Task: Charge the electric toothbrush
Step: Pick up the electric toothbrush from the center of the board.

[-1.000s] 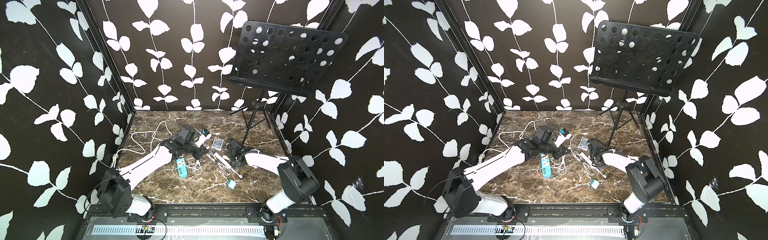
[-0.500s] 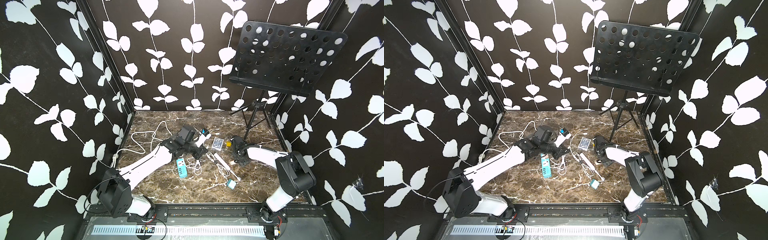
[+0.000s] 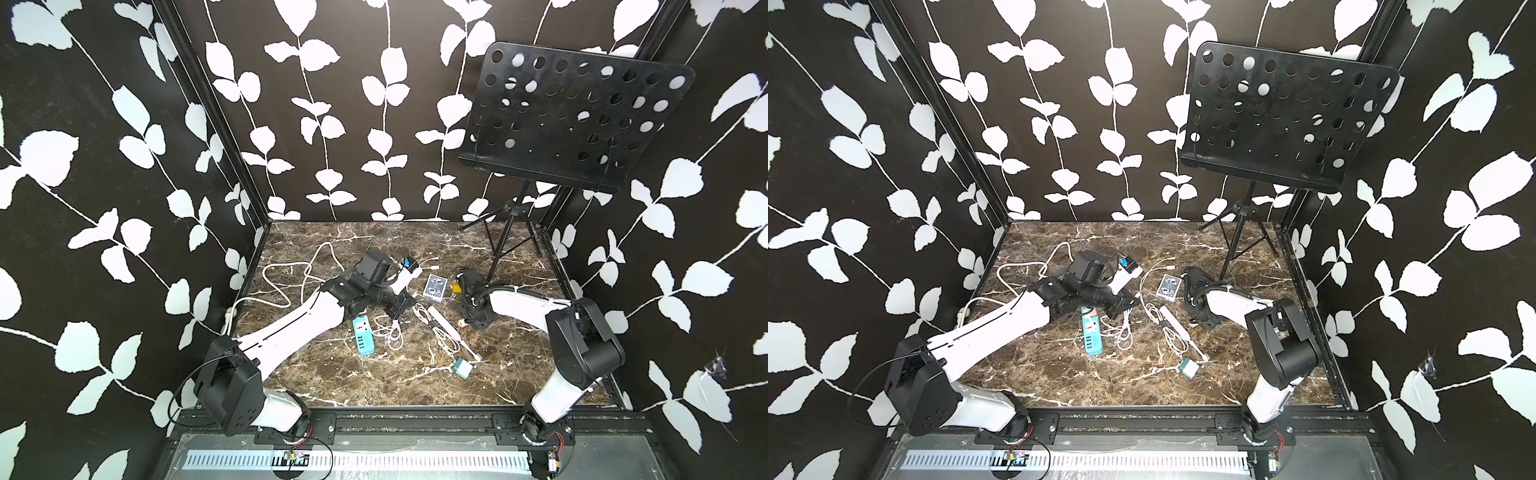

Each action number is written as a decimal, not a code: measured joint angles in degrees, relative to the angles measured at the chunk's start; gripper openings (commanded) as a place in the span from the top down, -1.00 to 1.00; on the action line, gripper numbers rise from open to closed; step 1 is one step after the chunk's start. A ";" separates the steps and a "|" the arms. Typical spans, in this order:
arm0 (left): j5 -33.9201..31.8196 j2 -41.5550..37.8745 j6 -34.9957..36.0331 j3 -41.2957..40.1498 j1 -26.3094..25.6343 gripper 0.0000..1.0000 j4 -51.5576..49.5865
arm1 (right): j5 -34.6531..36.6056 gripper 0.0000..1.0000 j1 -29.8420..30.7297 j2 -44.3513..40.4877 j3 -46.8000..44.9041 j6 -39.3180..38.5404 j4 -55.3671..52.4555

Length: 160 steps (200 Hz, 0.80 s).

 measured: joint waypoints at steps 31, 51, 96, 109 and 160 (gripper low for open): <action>0.02 0.00 -0.09 0.00 0.00 1.00 0.00 | -0.66 0.52 -0.11 -0.63 -1.01 0.61 2.34; 0.20 0.07 -0.39 0.00 0.00 1.00 0.00 | -1.49 0.57 -0.35 -2.03 -2.78 0.94 5.16; 2.25 0.61 -3.23 0.61 0.00 1.00 0.02 | -4.94 0.68 -1.60 -8.37 -9.18 0.72 12.15; 3.78 0.61 -4.83 1.25 0.00 1.00 0.04 | -6.71 0.70 -2.14 -12.85 -11.74 0.31 14.80; 15.15 0.61 -14.73 3.17 0.00 1.00 5.20 | -16.02 0.77 -3.39 -28.28 -15.96 -2.99 30.77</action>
